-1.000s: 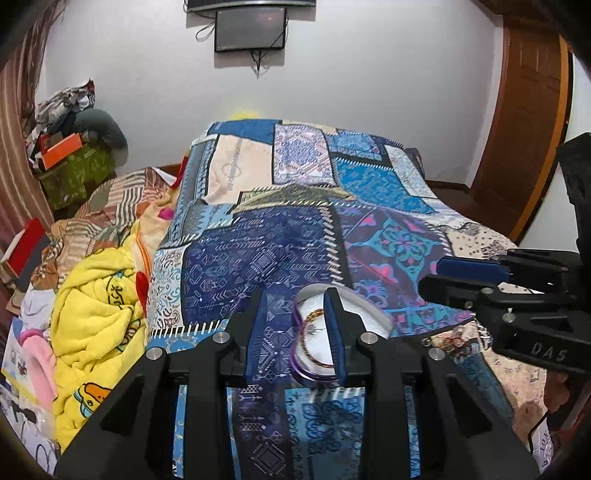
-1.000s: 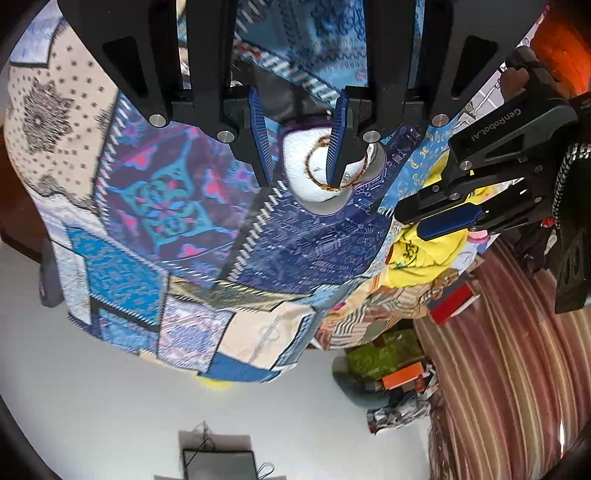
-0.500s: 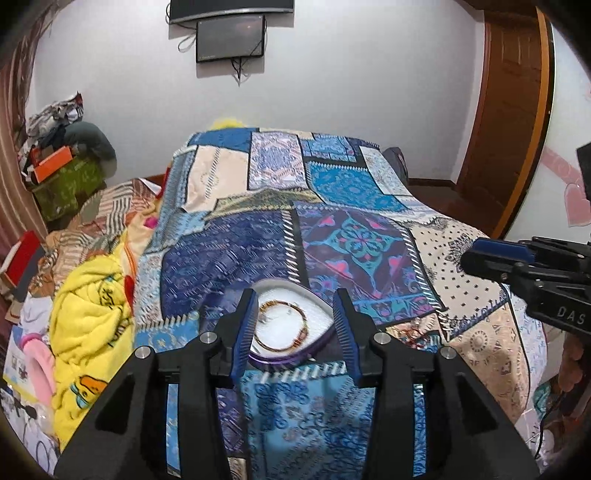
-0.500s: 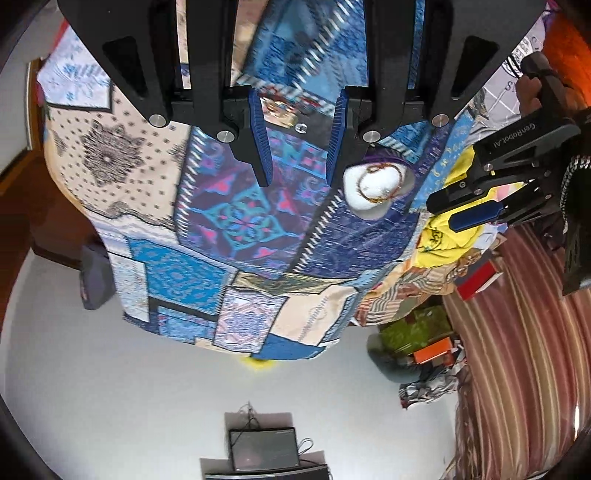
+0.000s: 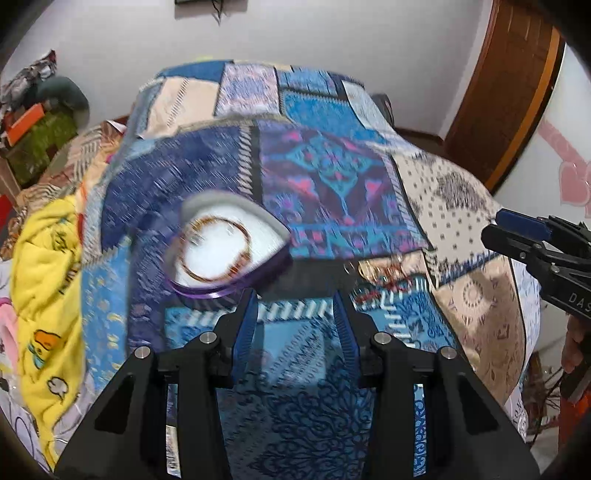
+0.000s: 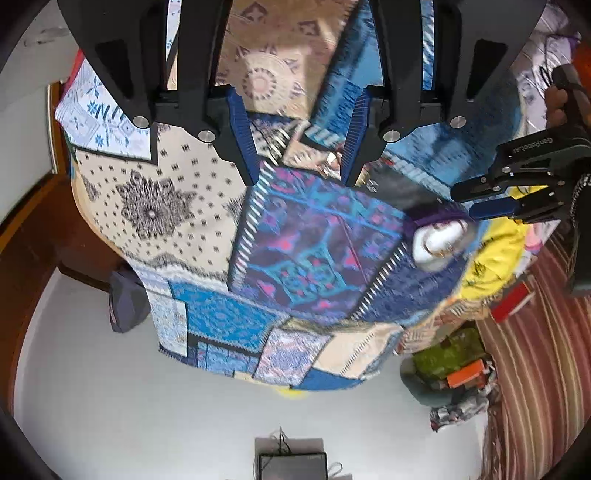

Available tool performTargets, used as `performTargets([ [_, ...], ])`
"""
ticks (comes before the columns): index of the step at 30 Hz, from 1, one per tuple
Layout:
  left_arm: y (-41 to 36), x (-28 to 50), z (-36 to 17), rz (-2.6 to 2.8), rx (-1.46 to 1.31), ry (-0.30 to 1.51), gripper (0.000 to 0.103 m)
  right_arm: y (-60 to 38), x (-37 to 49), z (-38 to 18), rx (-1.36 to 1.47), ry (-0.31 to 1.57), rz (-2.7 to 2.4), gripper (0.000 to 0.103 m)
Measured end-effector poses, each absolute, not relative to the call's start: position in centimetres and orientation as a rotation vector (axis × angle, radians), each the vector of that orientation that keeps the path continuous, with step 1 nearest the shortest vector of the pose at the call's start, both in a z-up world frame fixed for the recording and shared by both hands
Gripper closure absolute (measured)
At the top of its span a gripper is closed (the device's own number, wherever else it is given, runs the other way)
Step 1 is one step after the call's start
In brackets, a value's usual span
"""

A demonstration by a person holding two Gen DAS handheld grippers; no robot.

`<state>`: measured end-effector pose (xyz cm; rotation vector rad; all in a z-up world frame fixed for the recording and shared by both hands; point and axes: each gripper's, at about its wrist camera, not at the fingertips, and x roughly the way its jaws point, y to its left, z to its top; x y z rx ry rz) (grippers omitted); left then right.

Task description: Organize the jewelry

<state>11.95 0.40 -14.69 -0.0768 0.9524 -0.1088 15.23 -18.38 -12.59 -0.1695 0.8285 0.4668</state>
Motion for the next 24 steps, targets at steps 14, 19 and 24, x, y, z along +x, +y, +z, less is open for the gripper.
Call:
performTargets([
  [14,-3.6,14.3,-18.6,-0.247,-0.067,1.049,0.067,-19.5,16.7,-17.2,-0.145,0.954,0.490,0.061],
  [19,-4.4,15.0,-19.1,-0.271,-0.053,1.049,0.067,-19.0,17.7,-17.6,-0.130,0.959,0.523,0.061],
  [24,-4.6,15.8,-19.4,-0.268,-0.045,1.035,0.070,-18.0,18.5,-18.1,-0.139,0.962,0.548,0.064],
])
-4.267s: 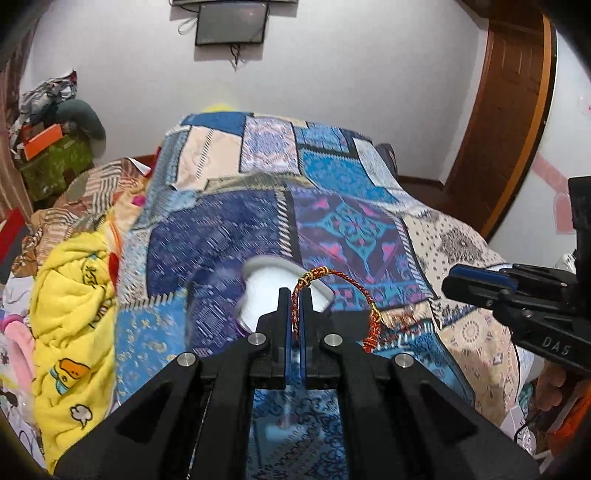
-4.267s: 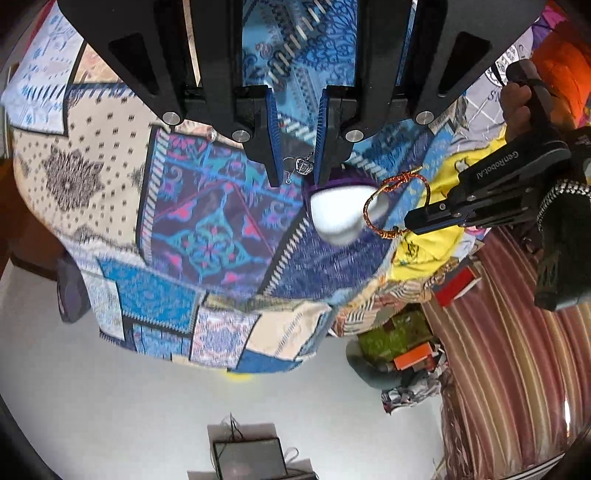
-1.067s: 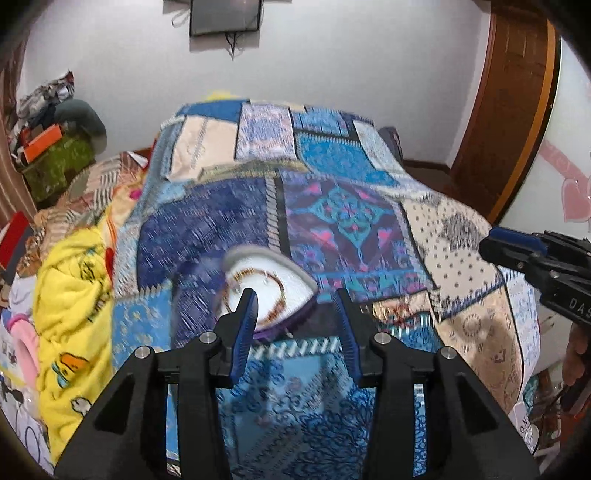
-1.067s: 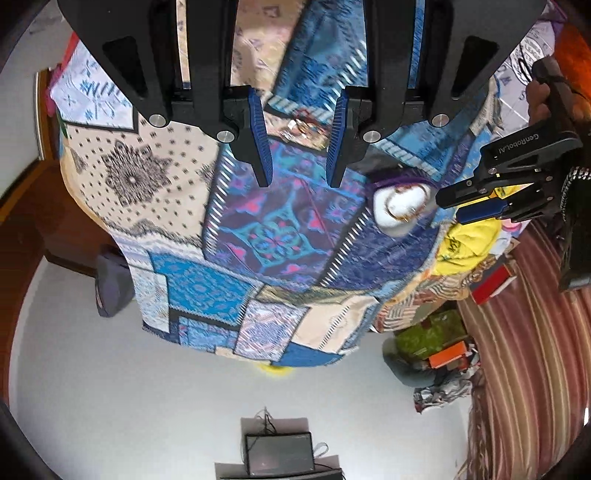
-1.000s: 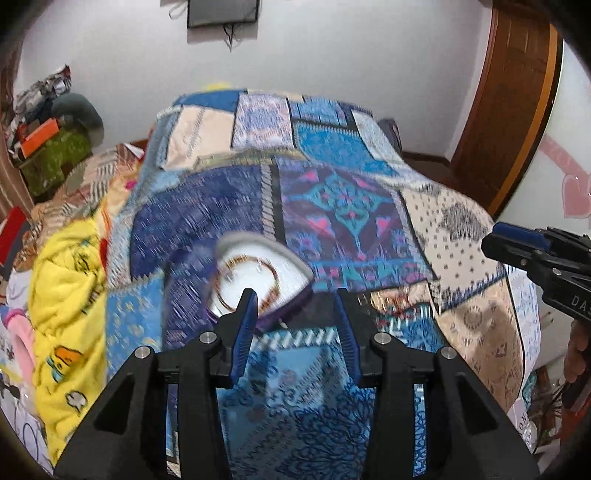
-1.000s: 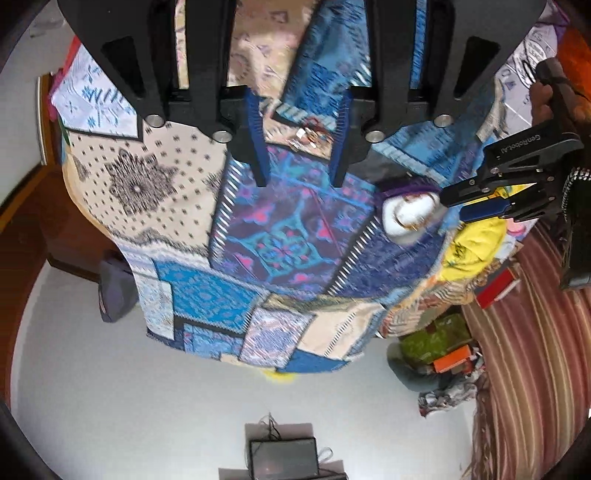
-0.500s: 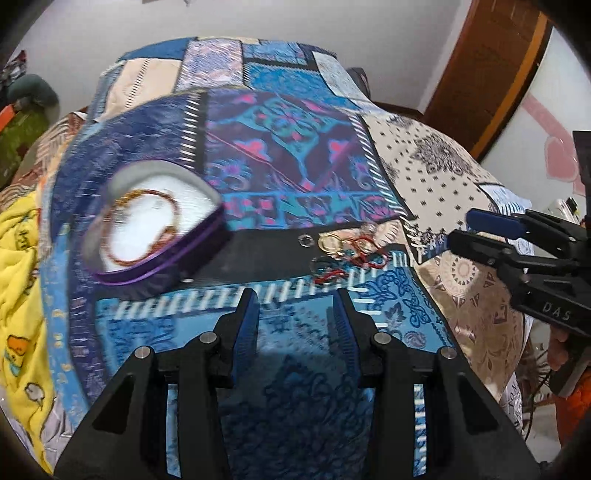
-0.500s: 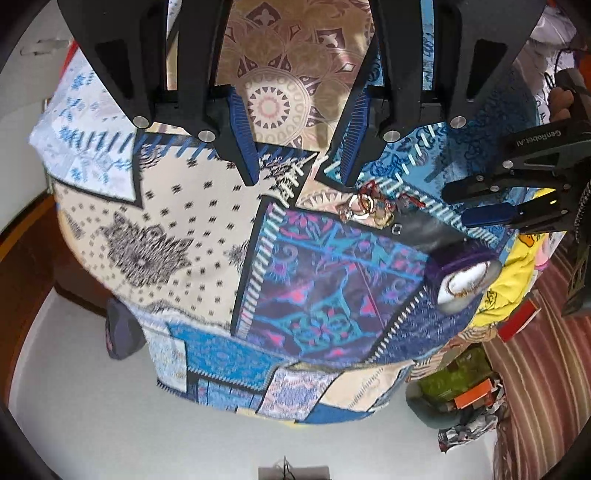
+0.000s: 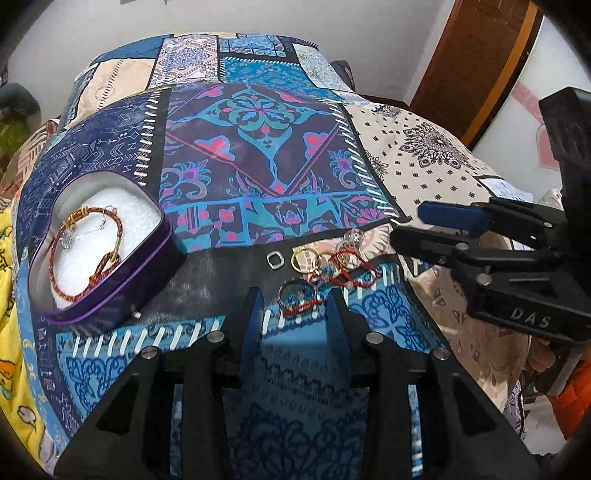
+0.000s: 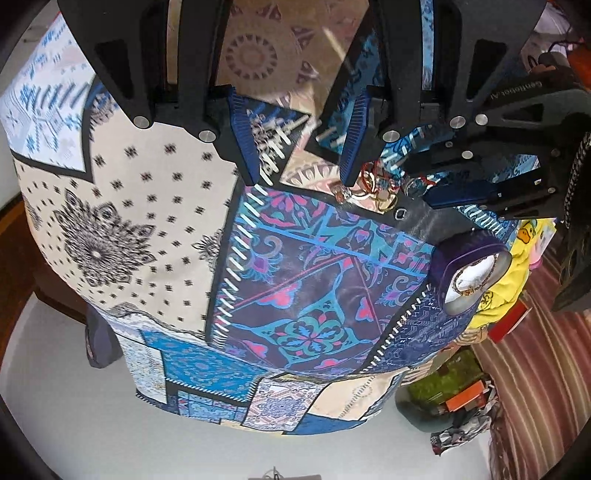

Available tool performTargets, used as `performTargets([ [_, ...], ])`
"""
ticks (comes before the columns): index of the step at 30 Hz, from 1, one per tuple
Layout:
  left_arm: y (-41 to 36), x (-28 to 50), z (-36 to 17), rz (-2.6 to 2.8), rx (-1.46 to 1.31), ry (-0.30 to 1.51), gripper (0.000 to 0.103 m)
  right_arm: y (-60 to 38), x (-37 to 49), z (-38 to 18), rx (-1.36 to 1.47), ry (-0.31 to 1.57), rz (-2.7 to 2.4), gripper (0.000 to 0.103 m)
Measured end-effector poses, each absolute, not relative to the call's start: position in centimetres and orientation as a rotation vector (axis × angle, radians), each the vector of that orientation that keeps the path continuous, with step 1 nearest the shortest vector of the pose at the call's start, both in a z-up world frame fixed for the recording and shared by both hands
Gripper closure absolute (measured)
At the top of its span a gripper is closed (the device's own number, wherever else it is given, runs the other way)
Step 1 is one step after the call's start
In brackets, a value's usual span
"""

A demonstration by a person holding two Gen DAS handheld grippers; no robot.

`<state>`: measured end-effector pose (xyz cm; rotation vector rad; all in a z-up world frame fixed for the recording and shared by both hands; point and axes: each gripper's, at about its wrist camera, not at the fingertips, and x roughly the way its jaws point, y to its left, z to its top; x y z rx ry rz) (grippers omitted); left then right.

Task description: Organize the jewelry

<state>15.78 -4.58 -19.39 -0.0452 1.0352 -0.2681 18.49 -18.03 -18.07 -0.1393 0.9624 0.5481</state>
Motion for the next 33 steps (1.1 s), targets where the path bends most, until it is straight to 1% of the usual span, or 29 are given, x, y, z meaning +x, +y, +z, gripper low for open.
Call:
performTargets([
  [2,-4.5,16.1,-19.5,-0.261,-0.045,1.030,0.076,-17.6,18.8,-18.4,-0.143,0.973,0.567,0.069],
  [3,-4.5,16.2,-19.5,-0.259,-0.043,1.029,0.081,-17.4,18.9,-18.5,-0.144,0.977,0.575,0.070],
  [4,-4.5,16.2,-19.5,-0.260,-0.042,1.028,0.083,-17.1,19.0,-18.6,-0.147,0.981,0.580,0.071],
  [7,-4.3,16.3,-19.5,-0.271,-0.049,1.024,0.083,-16.5,19.3,-19.0,-0.155,0.989,0.599,0.074],
  [10,-4.2,16.2,-19.5,-0.274,-0.050,1.020,0.083,-15.9,19.5,-19.3,-0.159,0.997,0.617,0.080],
  [12,-4.3,16.1,-19.4,-0.273,-0.049,1.018,0.083,-15.6,19.6,-19.5,-0.162,1.004,0.629,0.091],
  [22,-3.7,15.7,-18.3,-0.253,-0.057,1.002,0.083,-16.4,19.5,-18.3,-0.128,0.971,0.608,0.092],
  [33,-2.1,13.8,-13.2,-0.233,-0.070,0.882,0.083,-16.9,18.4,-14.3,-0.107,0.876,0.598,0.092],
])
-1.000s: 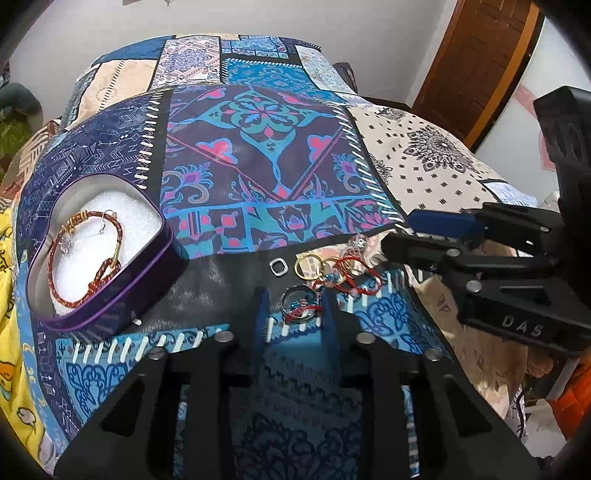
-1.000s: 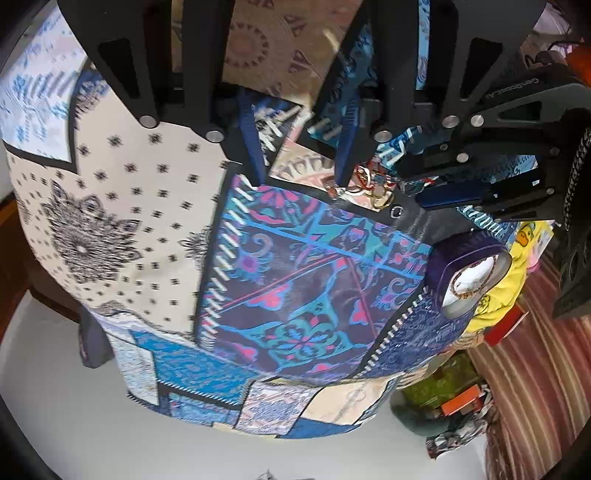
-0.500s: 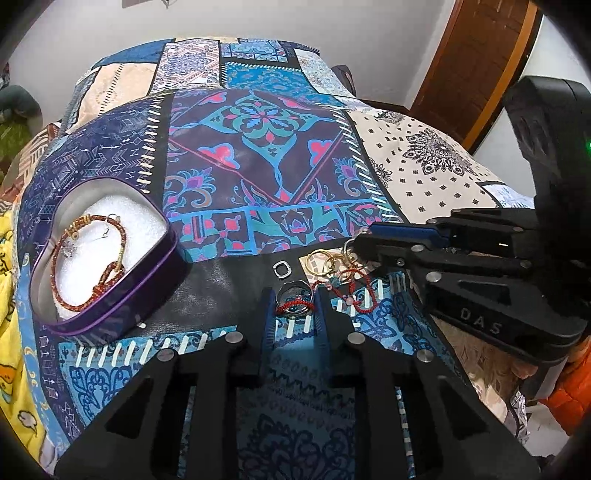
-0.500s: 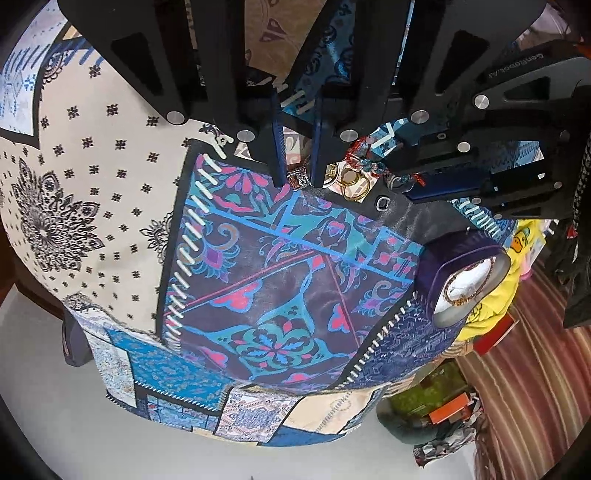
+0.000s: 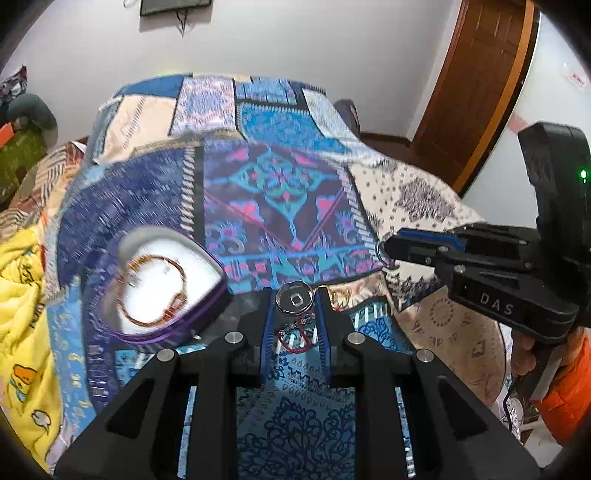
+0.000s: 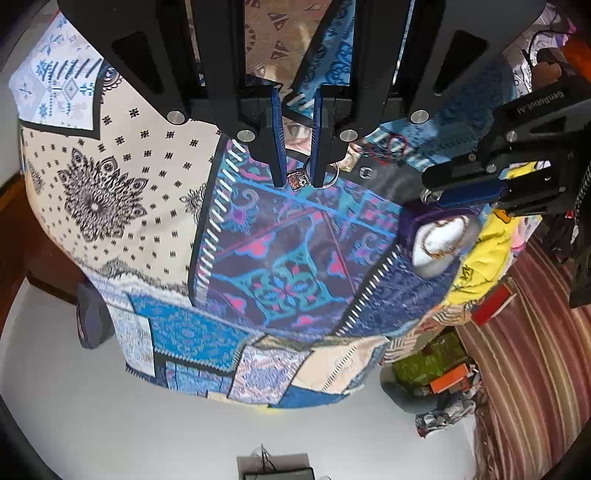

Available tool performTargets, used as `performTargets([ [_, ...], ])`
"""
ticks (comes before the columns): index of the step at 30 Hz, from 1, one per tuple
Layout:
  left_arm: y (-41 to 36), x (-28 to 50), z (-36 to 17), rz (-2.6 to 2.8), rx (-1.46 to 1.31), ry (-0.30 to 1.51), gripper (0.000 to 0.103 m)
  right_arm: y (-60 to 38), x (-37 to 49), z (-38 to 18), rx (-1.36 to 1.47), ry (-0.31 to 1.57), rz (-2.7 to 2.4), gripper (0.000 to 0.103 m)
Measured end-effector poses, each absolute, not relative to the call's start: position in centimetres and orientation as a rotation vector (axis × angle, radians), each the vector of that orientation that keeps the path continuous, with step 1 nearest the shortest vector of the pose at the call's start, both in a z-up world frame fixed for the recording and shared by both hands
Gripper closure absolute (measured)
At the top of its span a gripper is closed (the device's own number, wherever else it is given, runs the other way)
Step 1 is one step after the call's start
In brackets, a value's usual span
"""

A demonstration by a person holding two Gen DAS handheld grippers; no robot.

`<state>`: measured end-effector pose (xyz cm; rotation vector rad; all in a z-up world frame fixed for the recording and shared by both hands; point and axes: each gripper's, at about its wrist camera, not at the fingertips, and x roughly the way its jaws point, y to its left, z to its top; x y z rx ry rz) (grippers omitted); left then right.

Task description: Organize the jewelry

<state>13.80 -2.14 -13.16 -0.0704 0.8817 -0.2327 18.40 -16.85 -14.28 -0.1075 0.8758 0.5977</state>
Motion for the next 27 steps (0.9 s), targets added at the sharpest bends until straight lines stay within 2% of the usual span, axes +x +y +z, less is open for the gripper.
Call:
performTargets([
  [17,2.3,11.0,-8.3,-0.145,-0.079,0.742,0.083,-13.2,16.2,-9.4,-0.103,0.750,0.658,0.091],
  [27,6.0,11.1,-8.5,-0.083,-0.095,0.734,0.083,-9.2,16.1,-8.6,-0.110,0.724,0.728,0.091],
])
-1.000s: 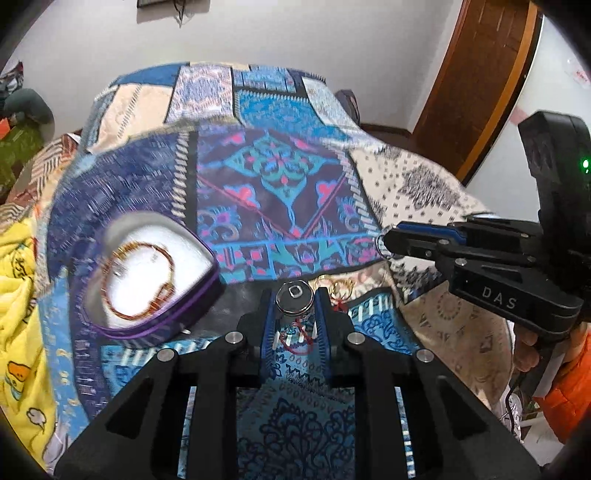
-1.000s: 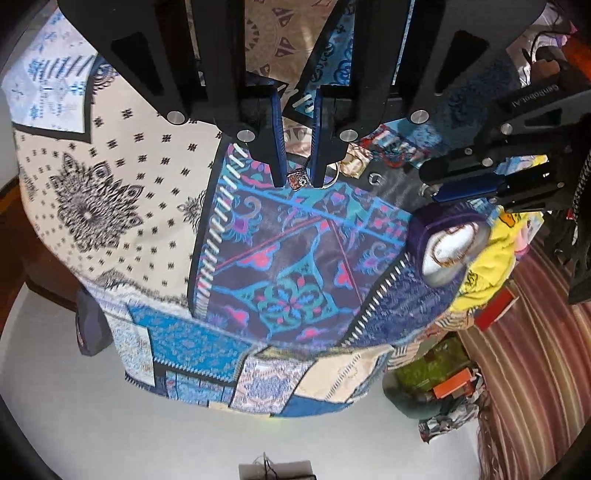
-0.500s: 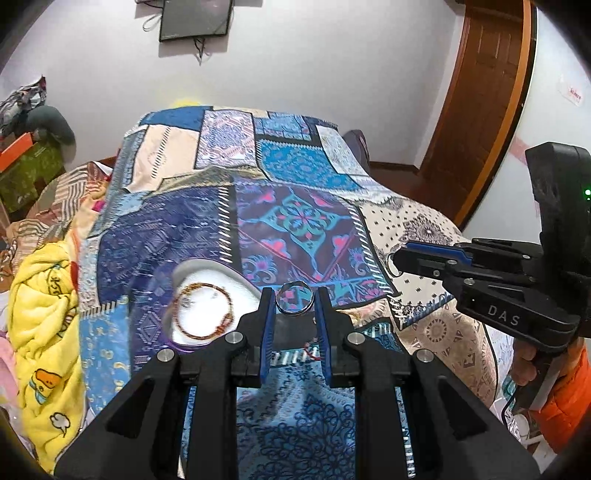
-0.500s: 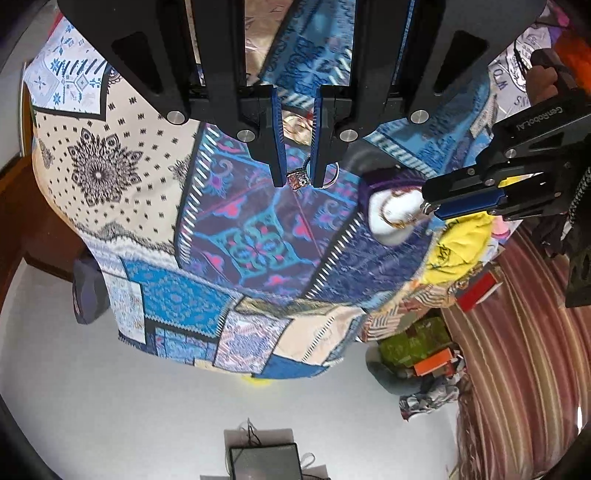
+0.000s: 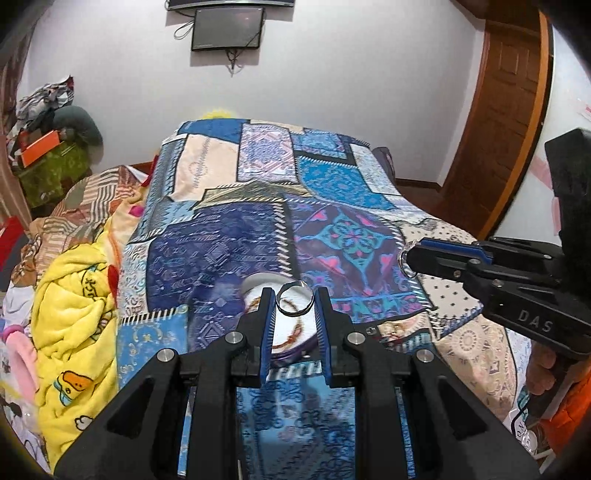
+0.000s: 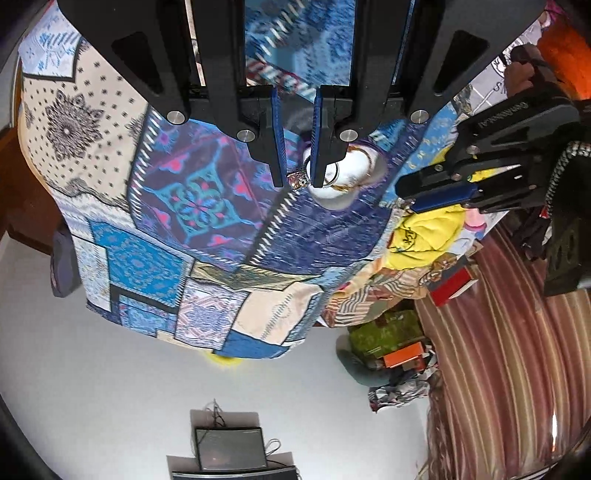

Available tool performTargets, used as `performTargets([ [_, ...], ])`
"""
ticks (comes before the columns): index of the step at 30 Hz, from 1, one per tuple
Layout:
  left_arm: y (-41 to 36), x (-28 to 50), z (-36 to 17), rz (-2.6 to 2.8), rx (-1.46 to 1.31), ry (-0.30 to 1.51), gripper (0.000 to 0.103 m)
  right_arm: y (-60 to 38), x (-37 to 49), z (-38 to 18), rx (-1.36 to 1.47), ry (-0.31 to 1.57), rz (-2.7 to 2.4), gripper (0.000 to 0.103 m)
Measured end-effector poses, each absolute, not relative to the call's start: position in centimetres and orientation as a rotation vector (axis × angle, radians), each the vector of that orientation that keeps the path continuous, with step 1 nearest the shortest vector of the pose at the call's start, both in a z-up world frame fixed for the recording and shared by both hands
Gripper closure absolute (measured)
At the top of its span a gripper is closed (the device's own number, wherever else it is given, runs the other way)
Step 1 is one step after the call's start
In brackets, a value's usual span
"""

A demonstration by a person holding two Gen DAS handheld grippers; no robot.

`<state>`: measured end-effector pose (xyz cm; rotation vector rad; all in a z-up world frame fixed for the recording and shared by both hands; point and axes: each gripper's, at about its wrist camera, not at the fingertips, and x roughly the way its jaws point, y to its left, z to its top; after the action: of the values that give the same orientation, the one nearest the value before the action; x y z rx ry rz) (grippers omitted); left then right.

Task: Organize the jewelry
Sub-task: 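Lower both held pieces into the heart-shaped tin and release them, then move both grippers back over the remaining jewelry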

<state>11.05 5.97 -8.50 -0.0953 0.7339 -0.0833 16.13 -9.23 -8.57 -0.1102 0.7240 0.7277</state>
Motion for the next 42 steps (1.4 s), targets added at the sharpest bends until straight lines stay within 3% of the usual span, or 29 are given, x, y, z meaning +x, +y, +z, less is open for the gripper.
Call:
performTargets([
  [17,8.1,13.5,-13.9,-0.102,-0.116,0.846,0.083,-3.8,18.7,-11.6,-0.161,0.822,0.790,0.091],
  [36,8.3,14.9,-14.4,-0.104,-0.083,0.844,0.083,-1.9,20.0,-14.0,-0.189,0.906,0.811,0.091],
  [38,8.4,14.9,-14.3,-0.095,-0.078,0.846,0.081,-2.0,20.0,-13.8,-0.186,0.909,0.812,0.091],
  [40,8.4,14.9,-14.3,-0.087,-0.079,0.847,0.069,-2.0,20.0,-13.7,-0.189,0.908,0.805,0.090],
  [42,8.5,14.8,-14.1,-0.076,-0.080,0.840,0.066,-2.2,19.8,-13.4,-0.193,0.899,0.793,0.087],
])
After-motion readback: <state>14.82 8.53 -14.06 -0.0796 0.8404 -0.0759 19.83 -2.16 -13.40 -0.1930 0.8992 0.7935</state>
